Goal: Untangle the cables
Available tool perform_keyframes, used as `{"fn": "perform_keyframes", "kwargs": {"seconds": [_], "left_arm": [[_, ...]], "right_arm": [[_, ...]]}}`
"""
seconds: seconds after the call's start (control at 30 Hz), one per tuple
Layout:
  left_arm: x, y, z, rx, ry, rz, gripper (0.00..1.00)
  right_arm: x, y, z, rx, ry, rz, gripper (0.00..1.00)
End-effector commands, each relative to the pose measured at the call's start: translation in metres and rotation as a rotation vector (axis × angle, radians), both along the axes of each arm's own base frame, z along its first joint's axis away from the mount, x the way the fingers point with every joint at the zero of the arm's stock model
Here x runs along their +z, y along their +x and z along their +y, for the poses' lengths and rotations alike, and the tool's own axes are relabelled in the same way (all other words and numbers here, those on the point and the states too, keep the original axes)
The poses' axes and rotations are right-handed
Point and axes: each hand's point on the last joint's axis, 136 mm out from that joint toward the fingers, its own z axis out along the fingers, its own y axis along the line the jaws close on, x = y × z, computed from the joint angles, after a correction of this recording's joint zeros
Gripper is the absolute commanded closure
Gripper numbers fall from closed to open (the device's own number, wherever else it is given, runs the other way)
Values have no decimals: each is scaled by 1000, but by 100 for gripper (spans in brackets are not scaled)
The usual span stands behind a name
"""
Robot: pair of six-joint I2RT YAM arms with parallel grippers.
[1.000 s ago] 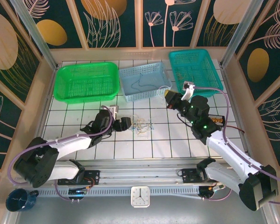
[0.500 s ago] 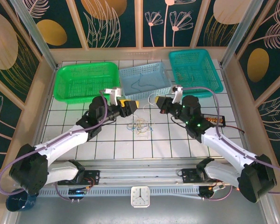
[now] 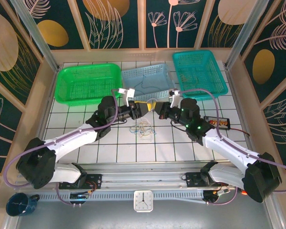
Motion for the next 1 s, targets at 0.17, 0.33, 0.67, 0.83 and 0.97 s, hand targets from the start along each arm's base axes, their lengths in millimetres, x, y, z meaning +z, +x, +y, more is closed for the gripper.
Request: {"fn": "perform_keyframes", "kwargs": {"seconds": [0.17, 0.33, 0.67, 0.83, 0.97], "left_arm": [[18, 6, -5, 5, -44, -58, 58], [19, 8, -7, 7, -49, -60, 73], [39, 8, -7, 6, -76, -92, 100], [72, 5, -6, -2, -115, -132, 100], [98, 4, -7, -12, -145, -156, 100]], "right_arm": [[29, -5, 6, 27, 36, -75, 100], [30, -6, 7, 32, 40, -75, 100], [24, -6, 6, 25, 21, -77, 92], [15, -4, -1, -7, 4, -98, 49], [7, -4, -4, -22, -8, -125, 38]]}}
